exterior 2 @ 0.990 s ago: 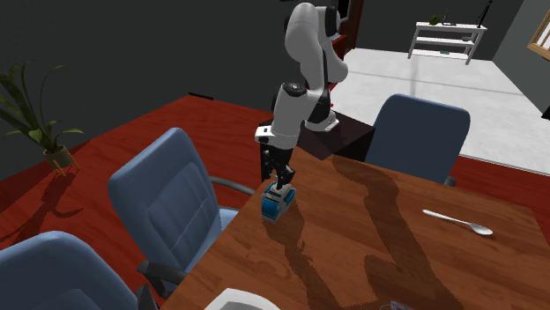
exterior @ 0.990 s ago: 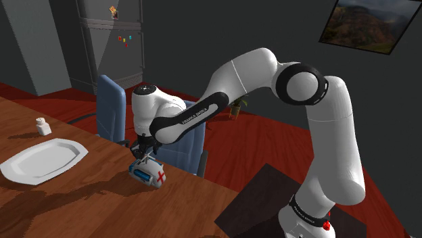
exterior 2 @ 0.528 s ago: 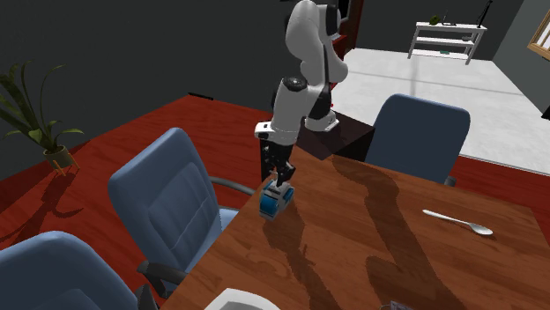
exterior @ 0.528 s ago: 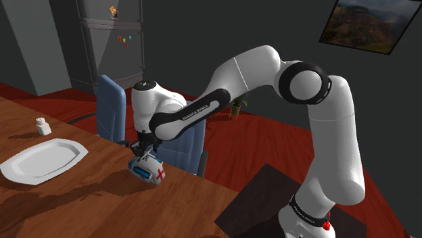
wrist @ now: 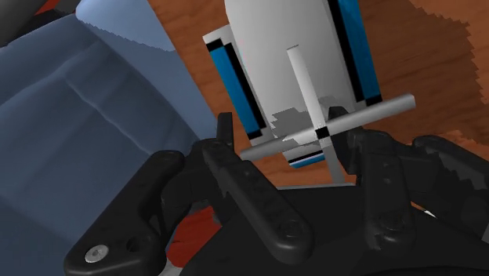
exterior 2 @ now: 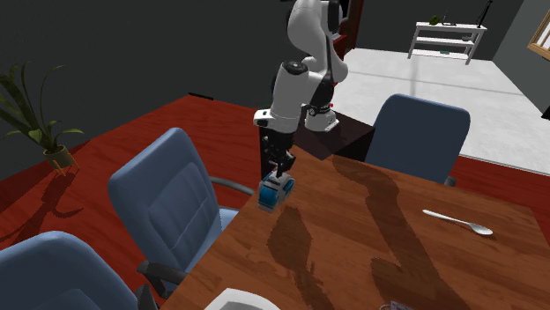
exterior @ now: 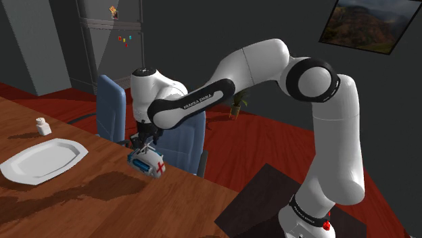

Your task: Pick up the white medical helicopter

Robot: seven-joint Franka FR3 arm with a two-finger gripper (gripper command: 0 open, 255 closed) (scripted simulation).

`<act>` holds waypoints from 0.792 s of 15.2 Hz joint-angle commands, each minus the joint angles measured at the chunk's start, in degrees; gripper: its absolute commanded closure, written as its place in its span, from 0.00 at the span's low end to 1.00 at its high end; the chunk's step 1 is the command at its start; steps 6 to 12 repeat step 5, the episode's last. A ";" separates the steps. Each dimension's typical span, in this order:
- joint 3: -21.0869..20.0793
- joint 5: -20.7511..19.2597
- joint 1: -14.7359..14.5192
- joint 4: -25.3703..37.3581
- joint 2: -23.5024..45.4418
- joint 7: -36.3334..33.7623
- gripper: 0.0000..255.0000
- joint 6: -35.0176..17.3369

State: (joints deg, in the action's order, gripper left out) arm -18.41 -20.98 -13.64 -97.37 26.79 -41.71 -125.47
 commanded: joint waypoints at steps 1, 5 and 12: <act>-0.24 0.41 -0.01 0.69 -0.69 0.31 1.00 1.28; -0.45 0.86 0.09 1.32 -1.41 0.74 1.00 2.55; -0.45 0.86 0.09 1.32 -1.41 0.74 1.00 2.55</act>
